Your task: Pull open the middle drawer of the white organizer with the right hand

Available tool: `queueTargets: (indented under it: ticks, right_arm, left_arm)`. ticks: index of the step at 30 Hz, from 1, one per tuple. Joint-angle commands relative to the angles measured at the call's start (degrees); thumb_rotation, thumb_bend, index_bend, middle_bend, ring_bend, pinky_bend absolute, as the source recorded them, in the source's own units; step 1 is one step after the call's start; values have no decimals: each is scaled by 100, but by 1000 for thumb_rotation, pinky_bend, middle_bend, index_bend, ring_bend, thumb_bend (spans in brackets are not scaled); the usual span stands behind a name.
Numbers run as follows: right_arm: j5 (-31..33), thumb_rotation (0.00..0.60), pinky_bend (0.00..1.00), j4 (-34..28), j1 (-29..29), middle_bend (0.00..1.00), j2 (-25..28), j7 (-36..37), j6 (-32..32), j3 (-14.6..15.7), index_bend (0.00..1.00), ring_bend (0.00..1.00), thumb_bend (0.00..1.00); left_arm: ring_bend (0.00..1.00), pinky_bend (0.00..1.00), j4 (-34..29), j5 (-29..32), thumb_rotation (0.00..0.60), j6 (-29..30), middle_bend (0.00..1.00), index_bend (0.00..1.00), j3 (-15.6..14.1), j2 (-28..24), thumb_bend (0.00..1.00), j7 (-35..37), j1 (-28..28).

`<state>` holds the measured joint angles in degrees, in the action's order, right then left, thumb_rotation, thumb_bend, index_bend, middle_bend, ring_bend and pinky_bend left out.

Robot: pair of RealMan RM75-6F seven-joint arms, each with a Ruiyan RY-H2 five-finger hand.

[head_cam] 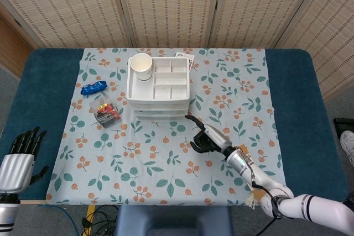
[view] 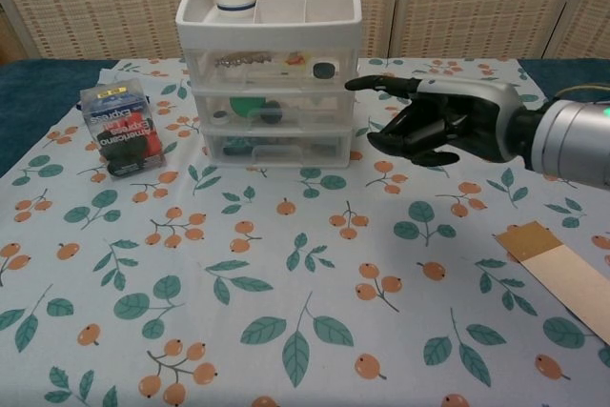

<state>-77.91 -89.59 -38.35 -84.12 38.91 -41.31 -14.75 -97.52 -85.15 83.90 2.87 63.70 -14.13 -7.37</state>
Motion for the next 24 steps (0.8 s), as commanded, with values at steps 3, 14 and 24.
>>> queueTargets:
  ticks: [3,14,24]
  right_arm:
    - [-47,600,969,500,-490,888,-410,1082,467,-251,0,904,518]
    - [-202,600,969,1180,-1169,889,-835,2061,893,-428,0,906,520]
    - [-92,600,969,1761,-1618,889,-1202,2198,1123,-451,0,906,520]
  left_arm:
    - [0,82,9,14,600,14,0,32,6,-20,219,23,8]
    - [0,82,90,79,600,-3,0,32,14,-41,219,122,17]
    - [0,82,191,125,600,-48,0,32,26,-51,219,223,2]
